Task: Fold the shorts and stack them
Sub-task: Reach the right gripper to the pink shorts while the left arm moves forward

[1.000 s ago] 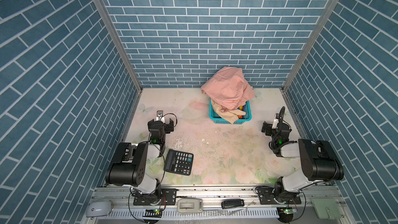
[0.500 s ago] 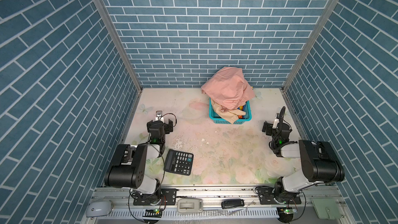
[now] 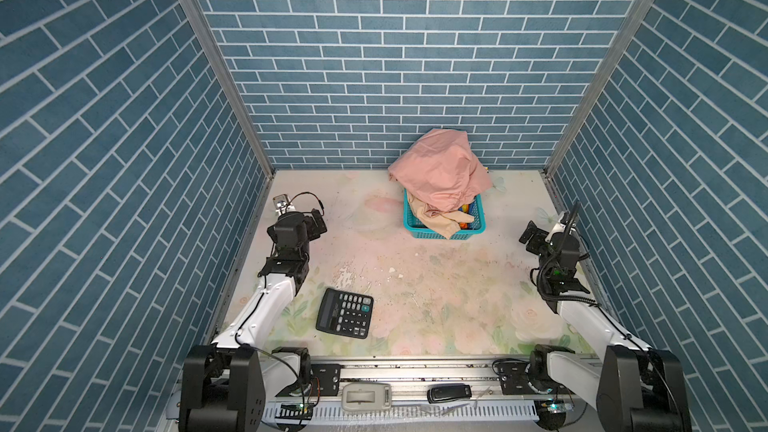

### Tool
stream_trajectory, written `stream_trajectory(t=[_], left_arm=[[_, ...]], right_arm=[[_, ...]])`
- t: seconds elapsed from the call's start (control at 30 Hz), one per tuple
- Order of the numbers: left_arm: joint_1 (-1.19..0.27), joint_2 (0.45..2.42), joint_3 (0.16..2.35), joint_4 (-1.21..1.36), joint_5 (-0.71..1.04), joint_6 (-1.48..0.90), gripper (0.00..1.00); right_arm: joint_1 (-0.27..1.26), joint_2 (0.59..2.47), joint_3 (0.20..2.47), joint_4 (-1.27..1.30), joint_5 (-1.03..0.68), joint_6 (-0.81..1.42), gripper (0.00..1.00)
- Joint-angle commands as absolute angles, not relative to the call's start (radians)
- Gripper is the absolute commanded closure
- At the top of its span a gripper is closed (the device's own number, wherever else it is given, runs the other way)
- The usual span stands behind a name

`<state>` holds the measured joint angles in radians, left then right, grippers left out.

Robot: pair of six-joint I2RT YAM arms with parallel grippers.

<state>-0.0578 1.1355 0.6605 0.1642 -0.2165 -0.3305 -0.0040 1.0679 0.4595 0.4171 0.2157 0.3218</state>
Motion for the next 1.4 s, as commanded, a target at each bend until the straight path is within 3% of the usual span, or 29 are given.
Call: stream_trajectory(t=[0.0,0.17,0.33,0.57,0.73,0.97,1.23,1.37], left_arm=[[-0.069,1.139,0.721,-0.007,-0.06,-0.477,0.0],[-0.182,1.202,0.802,-0.073,0.027,-0.497,0.0],[-0.32,1.281,0.868,-0.06,0.093,-0.519,0.0],[-0.328,1.232,0.802,0.026,0.187,-0.664,0.0],[-0.32,1.161,0.739,-0.004,0.163,-0.663,0.0],[-0.249,1.113,0.67,-0.003,0.234,-0.705,0.0],[-0.249,1.139,0.669,0.052,0.332,-0.745,0.01],[-0.249,1.15,0.67,0.04,0.337,-0.749,0.0]], right_arm=[[0.039,1.02,0.599,0.18,0.115,0.403,0.01],[0.258,1.097,0.786,-0.017,0.214,0.399,0.01],[0.524,1.295,0.944,-0.025,0.346,0.43,0.01],[0.766,1.653,1.305,-0.142,0.469,0.455,0.01],[0.82,1.863,1.503,-0.19,0.481,0.499,0.05],[0.826,2.077,1.719,-0.307,0.496,0.543,0.23],[0.824,2.27,1.918,-0.414,0.523,0.537,0.28],[0.821,2.337,1.984,-0.437,0.531,0.537,0.43]])
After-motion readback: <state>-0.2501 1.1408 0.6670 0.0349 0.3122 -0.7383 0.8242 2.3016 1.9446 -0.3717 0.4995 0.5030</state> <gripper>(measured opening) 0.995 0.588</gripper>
